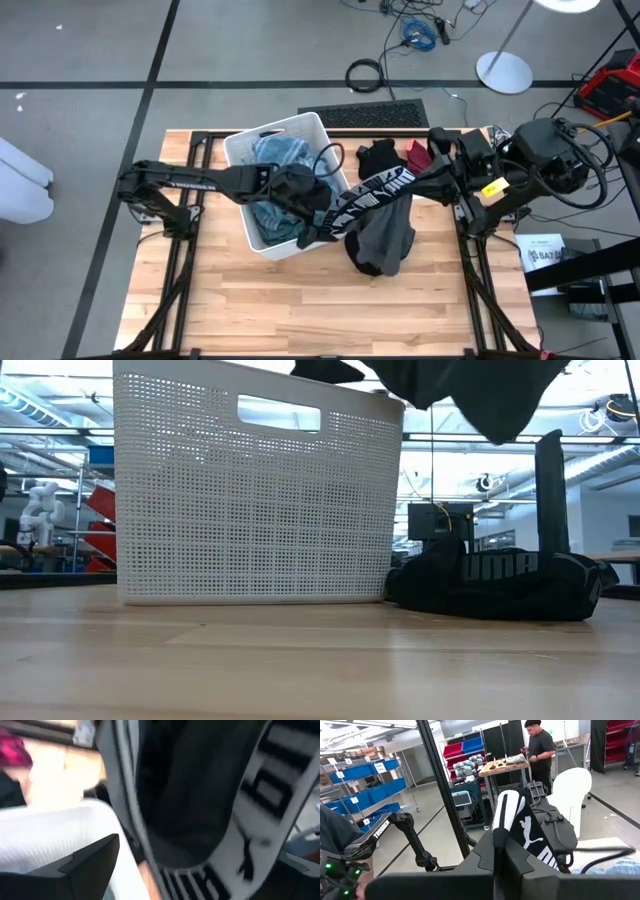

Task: Sort clothes
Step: Put the gray short into the white laundry bin

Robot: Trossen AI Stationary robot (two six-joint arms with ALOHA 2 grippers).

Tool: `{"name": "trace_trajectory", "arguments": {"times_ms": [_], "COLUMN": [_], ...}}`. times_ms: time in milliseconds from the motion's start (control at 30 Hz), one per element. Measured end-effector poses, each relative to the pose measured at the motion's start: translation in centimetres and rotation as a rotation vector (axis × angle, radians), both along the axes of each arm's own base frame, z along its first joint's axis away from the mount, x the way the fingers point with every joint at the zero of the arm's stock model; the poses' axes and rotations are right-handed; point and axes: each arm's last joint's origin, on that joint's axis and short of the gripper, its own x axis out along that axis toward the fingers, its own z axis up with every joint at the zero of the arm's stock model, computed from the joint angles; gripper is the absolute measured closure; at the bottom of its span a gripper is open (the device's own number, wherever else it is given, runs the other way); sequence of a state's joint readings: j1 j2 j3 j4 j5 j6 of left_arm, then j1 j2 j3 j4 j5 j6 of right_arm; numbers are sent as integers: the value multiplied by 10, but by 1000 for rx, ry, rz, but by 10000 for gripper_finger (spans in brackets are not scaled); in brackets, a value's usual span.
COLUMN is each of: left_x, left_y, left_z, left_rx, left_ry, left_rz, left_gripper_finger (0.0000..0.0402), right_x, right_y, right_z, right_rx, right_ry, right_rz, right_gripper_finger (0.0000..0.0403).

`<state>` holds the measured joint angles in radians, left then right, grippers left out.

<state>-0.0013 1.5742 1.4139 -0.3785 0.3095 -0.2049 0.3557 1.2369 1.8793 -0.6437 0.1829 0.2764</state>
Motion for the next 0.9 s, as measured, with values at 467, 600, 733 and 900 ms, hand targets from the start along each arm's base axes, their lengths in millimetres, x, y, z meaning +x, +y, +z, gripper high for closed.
{"name": "trace_trajectory", "arguments": {"times_ms": [467,600,733,900], "left_x": [0,0,-1,-22], "left_y": [-1,-2,2,15], "left_z": [0,0,3,29], "left_rx": [3,3,-3,-13], "left_ry": [-2,-8,-16,-85], "left_rz": [0,-14,-2,43], "left_gripper_finger": [186,316,384,388], "right_x": [0,0,0,-5], "right_y": [0,-1,-1,-3], "right_z": [-2,-2,-2,0], "right_rx": [19,12,11,12], "right_ry": [27,22,22,13], "right_rz": [-15,-26,-27,-30], "right_gripper_finger": [403,403,403,403]}}
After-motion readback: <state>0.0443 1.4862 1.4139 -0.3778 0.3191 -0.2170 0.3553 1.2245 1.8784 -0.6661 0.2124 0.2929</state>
